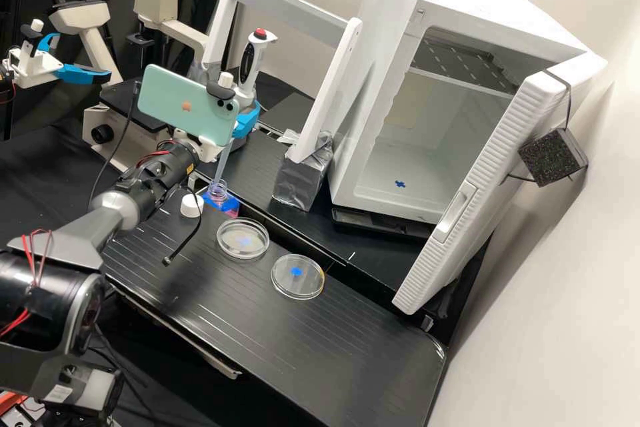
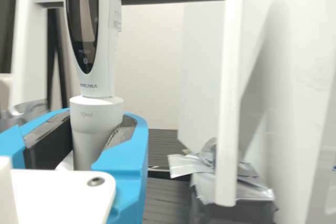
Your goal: Use the pipette
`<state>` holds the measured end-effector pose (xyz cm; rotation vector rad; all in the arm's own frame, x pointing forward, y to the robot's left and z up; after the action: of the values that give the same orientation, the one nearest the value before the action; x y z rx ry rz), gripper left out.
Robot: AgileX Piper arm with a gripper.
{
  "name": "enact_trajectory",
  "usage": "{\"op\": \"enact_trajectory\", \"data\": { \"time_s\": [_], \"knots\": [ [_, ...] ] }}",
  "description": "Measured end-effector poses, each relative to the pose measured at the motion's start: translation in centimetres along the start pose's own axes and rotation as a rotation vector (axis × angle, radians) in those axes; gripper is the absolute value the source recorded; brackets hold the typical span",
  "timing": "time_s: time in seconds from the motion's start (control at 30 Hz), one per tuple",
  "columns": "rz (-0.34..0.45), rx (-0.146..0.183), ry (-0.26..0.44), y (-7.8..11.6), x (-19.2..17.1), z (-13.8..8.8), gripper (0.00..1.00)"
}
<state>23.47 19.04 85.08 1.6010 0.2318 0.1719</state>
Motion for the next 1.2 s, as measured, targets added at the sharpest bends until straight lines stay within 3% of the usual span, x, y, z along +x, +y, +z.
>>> {"op": "enact_trajectory", "data": {
  "time_s": [0.43, 0.83, 1.2],
  "knots": [
    [0.007, -0.025, -0.02, -1.7, 0.1, 1.4, 0.0],
    [0.02, -0.082, -0.06, -3.6, 0.6, 3.7, 0.0],
    [-0.012, -0.066, -0.069, -4.4, 0.2, 4.5, 0.0]
  ]
}}
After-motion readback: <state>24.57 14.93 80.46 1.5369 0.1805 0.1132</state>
